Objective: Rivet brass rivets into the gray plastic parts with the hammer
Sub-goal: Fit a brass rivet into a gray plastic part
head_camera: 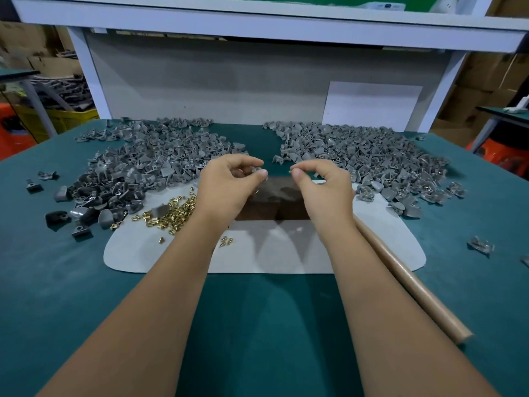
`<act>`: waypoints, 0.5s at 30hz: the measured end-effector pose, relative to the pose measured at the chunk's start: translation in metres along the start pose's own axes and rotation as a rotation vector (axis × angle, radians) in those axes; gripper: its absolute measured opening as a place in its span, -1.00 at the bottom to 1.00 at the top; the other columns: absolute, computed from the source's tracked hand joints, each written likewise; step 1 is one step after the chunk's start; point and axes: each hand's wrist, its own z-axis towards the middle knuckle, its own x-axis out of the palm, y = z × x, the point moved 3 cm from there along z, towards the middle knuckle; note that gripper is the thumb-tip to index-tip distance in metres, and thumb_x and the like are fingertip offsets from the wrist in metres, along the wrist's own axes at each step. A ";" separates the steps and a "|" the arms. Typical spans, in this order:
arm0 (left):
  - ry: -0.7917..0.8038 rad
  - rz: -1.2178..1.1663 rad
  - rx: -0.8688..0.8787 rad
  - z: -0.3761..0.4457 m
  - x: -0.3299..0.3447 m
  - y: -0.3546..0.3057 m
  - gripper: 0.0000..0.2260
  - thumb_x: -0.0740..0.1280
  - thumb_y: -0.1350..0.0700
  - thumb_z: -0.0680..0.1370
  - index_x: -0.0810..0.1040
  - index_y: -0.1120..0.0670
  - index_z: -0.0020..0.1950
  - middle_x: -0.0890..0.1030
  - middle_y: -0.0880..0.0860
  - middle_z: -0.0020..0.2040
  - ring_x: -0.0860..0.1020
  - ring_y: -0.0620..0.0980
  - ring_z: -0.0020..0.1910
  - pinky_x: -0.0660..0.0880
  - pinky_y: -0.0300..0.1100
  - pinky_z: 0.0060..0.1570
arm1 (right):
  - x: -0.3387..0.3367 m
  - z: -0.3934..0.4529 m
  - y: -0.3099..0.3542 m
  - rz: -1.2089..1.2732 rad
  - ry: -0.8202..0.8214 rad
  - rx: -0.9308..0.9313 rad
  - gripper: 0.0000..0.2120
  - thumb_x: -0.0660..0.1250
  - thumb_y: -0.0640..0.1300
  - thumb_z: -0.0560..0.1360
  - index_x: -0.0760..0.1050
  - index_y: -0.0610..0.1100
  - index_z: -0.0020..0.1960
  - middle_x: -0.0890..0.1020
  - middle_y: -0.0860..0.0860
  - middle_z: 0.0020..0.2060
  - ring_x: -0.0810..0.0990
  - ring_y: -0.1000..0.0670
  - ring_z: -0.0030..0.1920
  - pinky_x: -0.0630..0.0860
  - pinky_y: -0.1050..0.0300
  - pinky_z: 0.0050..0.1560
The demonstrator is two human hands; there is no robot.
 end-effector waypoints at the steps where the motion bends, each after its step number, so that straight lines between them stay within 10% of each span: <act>1: -0.021 0.047 -0.018 0.001 0.001 0.002 -0.93 0.53 0.12 0.45 0.68 -0.02 -0.13 0.60 -0.10 -0.32 0.54 -0.21 -0.37 0.53 -0.27 -0.24 | -0.001 0.001 0.000 0.039 -0.003 0.028 -0.78 0.41 -0.07 0.45 0.54 0.19 -0.31 0.63 0.22 -0.07 0.48 0.00 0.20 0.31 -0.15 0.31; 8: -0.004 0.339 -0.040 -0.002 0.002 0.004 -0.77 0.41 -0.16 0.50 0.69 -0.04 -0.21 0.62 -0.09 -0.33 0.60 0.07 -0.01 0.54 0.04 0.07 | -0.004 0.003 -0.001 0.407 0.018 0.234 -0.80 0.37 -0.23 0.49 0.60 -0.01 -0.28 0.64 0.07 -0.26 0.59 -0.03 -0.10 0.50 -0.19 0.19; 12: -0.055 0.137 -0.061 -0.001 -0.006 -0.002 -0.81 0.36 -0.04 0.56 0.68 -0.03 -0.19 0.61 -0.16 -0.36 0.51 -0.23 -0.34 0.46 -0.20 -0.14 | -0.005 0.002 0.002 0.476 0.051 0.246 -0.83 0.31 -0.26 0.53 0.58 -0.09 -0.19 0.67 0.01 -0.33 0.59 0.03 -0.15 0.50 -0.15 0.19; 15: -0.051 0.089 -0.009 -0.001 -0.007 -0.011 -0.89 0.39 0.03 0.54 0.70 -0.04 -0.13 0.68 -0.17 -0.12 0.59 -0.22 -0.01 0.50 -0.14 0.15 | -0.006 0.001 0.006 0.487 0.055 0.204 -0.87 0.31 -0.24 0.54 0.58 -0.11 -0.14 0.68 0.02 -0.33 0.61 0.15 -0.18 0.49 0.08 0.10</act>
